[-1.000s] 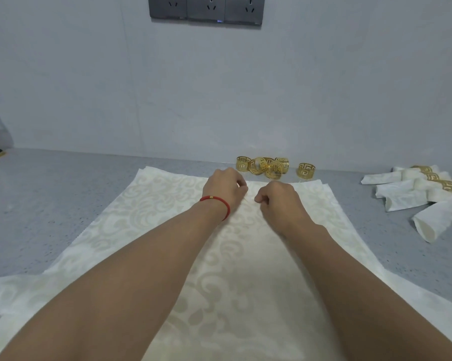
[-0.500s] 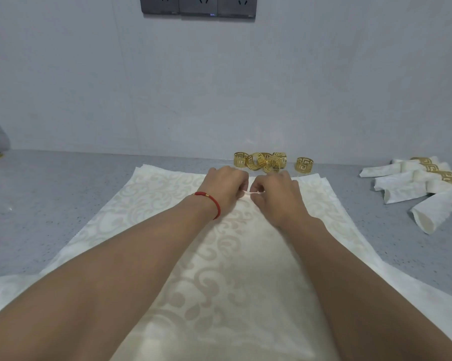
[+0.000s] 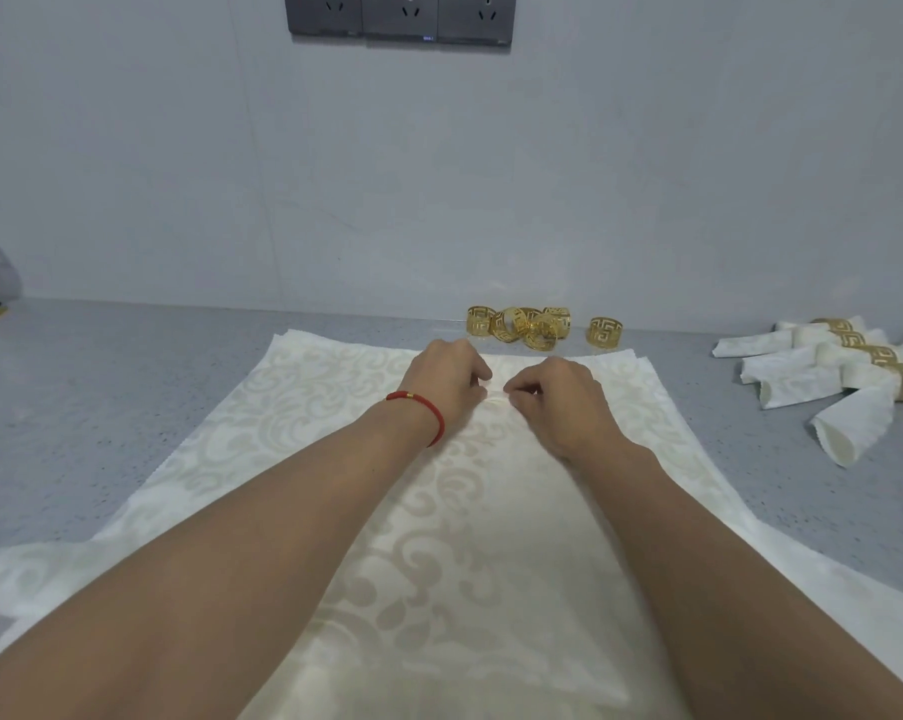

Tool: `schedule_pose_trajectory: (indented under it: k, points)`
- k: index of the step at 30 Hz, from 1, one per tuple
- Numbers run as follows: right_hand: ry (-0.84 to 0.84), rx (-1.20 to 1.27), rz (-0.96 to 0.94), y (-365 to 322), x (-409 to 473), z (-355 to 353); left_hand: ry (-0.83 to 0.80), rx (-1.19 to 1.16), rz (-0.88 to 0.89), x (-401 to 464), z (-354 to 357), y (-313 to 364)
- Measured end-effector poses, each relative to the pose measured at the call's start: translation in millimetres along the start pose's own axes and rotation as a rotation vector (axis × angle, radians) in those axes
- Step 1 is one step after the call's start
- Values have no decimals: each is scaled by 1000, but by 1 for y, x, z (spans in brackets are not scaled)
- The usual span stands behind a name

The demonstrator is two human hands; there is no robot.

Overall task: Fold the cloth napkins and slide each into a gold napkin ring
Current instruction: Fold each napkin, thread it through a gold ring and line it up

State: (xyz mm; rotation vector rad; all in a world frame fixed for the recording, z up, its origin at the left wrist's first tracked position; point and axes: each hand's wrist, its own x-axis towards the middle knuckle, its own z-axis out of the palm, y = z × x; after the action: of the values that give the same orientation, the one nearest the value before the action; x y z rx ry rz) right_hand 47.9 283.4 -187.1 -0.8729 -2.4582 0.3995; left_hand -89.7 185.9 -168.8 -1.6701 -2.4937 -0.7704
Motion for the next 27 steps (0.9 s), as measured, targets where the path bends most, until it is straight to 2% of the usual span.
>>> schedule_pose_trajectory:
  k: [7, 13, 15, 17, 20, 23, 27]
  points:
    - [13, -286, -147, -8, -2, -8, 23, 358, 149, -8, -3, 10]
    - [-32, -521, -292, -17, -7, -21, 5, 515, 307, -17, -14, 16]
    - [-63, -477, -263, -15, -13, -21, -20, 482, 327, -20, -16, 16]
    - [-12, -283, -187, -10, -23, -18, -19, 353, 262, -24, -10, 11]
    - [101, 59, -31, 0, -26, -12, 101, 3, 32, -31, 0, 3]
    - [75, 0, -15, 5, -23, -5, 106, -92, -41, -32, 6, 1]
    - [70, -133, -36, -3, -24, -10, 116, -33, -28, -30, 9, 1]
